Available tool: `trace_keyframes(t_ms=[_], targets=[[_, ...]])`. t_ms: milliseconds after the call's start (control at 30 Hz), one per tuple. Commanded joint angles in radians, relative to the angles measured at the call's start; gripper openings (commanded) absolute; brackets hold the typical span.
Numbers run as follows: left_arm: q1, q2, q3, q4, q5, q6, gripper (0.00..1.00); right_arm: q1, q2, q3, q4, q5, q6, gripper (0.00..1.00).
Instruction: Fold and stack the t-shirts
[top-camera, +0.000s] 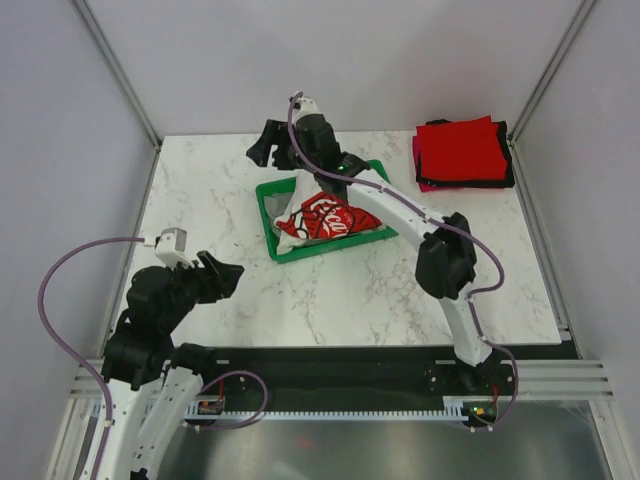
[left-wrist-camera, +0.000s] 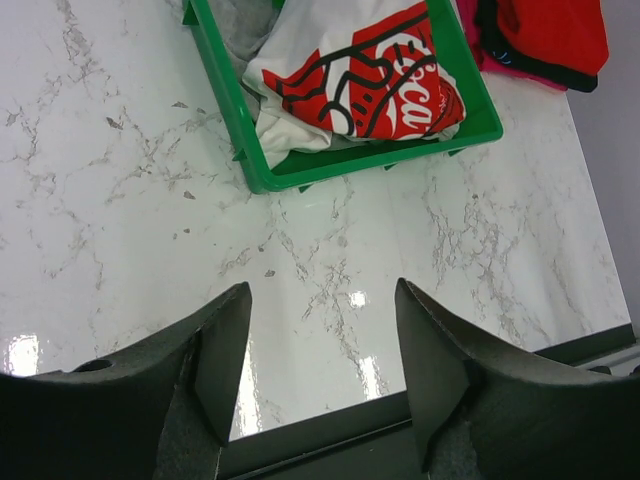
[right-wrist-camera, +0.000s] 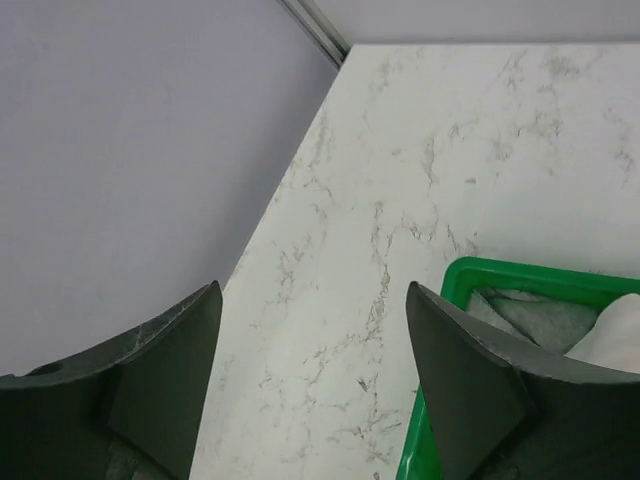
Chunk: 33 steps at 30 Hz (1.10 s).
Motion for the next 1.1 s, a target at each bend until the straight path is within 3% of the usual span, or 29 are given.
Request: trace_keyframes(t_ms=[0,200,400,533,667,833,933,967,1000,1033,1067], targets=[[0.005,0.008,0.005,0.04,0.026,0.002,0.67,-0.001,-0.15,-0.079,0.023,0.085,-0.103,0.82],[0.007,0.006,0.002,0.04,0.032,0.001,0.68,-0.002,-0.158,-0.079,-0.266,0.325,-0.234,0.81],[0.007,0.006,0.002,0.038,0.029,-0.001,0.68,-0.009,-0.141,-0.139,-0.37,0.472,-0.234,0.76],[0.007,0.008,0.001,0.04,0.027,-0.001,0.68,-0.016,-0.121,-0.176,-0.4,0.506,-0.228,0.75],[0.011,0.006,0.001,0.04,0.026,-0.002,0.68,-0.03,-0.05,-0.176,-0.457,0.489,-0.22,0.67],[0.017,0.003,0.001,0.04,0.026,-0.002,0.68,-0.033,-0.012,-0.196,-0.459,0.451,-0.214,0.52],[0.02,0.002,0.001,0.041,0.026,-0.004,0.68,-0.033,-0.004,-0.194,-0.456,0.436,-0.218,0.31],[0.019,0.002,0.001,0.04,0.024,-0.002,0.68,-0.035,-0.004,-0.194,-0.456,0.431,-0.22,0.15],[0.019,0.002,0.001,0.04,0.024,-0.004,0.68,-0.035,-0.006,-0.194,-0.453,0.426,-0.221,0.07],[0.019,-0.001,-0.001,0.04,0.024,-0.004,0.68,-0.035,-0.015,-0.191,-0.451,0.423,-0.223,0.0],[0.02,-0.001,0.001,0.04,0.024,-0.002,0.68,-0.035,-0.021,-0.19,-0.446,0.417,-0.226,0.0]])
